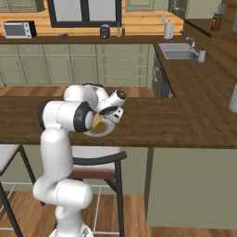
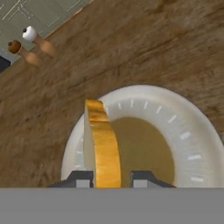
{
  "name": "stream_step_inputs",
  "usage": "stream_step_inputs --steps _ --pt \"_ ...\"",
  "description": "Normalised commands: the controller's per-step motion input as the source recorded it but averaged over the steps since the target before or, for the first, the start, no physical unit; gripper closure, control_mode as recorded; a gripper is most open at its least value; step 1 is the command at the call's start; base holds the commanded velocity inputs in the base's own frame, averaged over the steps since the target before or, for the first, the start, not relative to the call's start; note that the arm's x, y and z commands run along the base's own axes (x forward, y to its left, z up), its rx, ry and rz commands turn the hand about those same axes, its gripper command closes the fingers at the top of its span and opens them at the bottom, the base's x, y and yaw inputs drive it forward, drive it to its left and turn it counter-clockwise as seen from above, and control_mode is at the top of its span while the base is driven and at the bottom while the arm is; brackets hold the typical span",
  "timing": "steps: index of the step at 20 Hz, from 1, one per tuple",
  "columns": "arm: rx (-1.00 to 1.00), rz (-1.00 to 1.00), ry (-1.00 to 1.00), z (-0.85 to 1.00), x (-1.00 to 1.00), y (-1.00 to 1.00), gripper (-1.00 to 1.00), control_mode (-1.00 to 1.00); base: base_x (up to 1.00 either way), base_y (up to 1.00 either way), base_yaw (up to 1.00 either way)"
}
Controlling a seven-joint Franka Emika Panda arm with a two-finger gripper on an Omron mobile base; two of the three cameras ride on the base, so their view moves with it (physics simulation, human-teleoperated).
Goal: Start the toaster. Once the lever pops up, take the bread to the plate on the dining counter.
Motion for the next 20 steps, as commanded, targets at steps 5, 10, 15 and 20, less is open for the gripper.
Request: stream_step_inputs --steps 5,10,15,20 --pt "0.0 0.01 0.0 0.0 0.0 -0.05 -1.0 -1.0 0.0 0.0 0.0" --pt "0.0 0.0 0.0 0.11 0.0 -0.48 -1.0 -1.0 0.0 0.0 0.0" --pt "0.05 0.0 -0.04 0.47 -0.03 -0.63 -1.0 -1.0 0.0 0.0 0.0" --pt "0.04 0.07 -0.44 0.81 -0.88 -0.12 -1.0 -1.0 0.0 0.0 0.0"
